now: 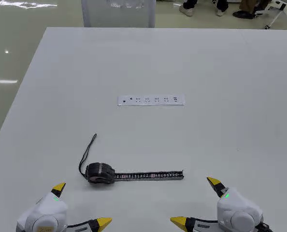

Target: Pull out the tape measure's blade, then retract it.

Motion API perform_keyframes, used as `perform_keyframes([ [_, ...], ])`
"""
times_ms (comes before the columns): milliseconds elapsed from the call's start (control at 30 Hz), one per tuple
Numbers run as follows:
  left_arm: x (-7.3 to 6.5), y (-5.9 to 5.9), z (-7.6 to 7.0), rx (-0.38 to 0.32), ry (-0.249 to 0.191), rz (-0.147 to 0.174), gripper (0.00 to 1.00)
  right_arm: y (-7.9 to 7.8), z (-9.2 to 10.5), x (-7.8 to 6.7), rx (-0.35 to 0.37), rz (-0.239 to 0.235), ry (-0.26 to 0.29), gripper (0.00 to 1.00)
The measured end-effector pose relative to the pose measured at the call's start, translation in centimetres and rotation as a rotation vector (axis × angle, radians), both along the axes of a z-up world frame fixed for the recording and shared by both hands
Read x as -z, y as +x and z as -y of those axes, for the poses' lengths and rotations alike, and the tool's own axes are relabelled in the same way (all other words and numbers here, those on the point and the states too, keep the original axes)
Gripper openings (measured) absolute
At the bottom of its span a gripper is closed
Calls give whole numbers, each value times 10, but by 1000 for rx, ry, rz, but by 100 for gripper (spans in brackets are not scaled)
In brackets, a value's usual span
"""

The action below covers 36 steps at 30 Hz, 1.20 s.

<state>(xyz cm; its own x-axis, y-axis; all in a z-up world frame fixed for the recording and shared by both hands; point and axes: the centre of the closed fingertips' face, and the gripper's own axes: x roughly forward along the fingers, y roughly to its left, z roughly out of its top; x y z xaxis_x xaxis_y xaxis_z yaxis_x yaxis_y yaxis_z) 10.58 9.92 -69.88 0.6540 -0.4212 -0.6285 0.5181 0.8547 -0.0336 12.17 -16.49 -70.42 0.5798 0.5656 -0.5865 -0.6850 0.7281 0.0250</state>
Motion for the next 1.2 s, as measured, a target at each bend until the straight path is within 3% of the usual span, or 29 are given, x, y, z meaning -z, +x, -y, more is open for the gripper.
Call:
perform_keyframes([
  [200, -1, 3, 3, -40, -7, 4, 99, -3, 0, -2, -14, -4, -1, 100],
  [400, 13, 7, 0, -23, 8, 3, 99, -4, -1, 3, -43, -9, -4, 100],
  [767, 12, 16, 6, -41, 2, 4, 99, 1, 1, 9, -86, -20, -19, 96],
  [833, 15, 16, 6, -59, 5, -2, 99, -1, -1, 4, -103, -20, -24, 95],
  [1200, 23, 25, 3, -182, -14, 5, 99, 9, 1, 12, -188, -12, -52, 88],
])
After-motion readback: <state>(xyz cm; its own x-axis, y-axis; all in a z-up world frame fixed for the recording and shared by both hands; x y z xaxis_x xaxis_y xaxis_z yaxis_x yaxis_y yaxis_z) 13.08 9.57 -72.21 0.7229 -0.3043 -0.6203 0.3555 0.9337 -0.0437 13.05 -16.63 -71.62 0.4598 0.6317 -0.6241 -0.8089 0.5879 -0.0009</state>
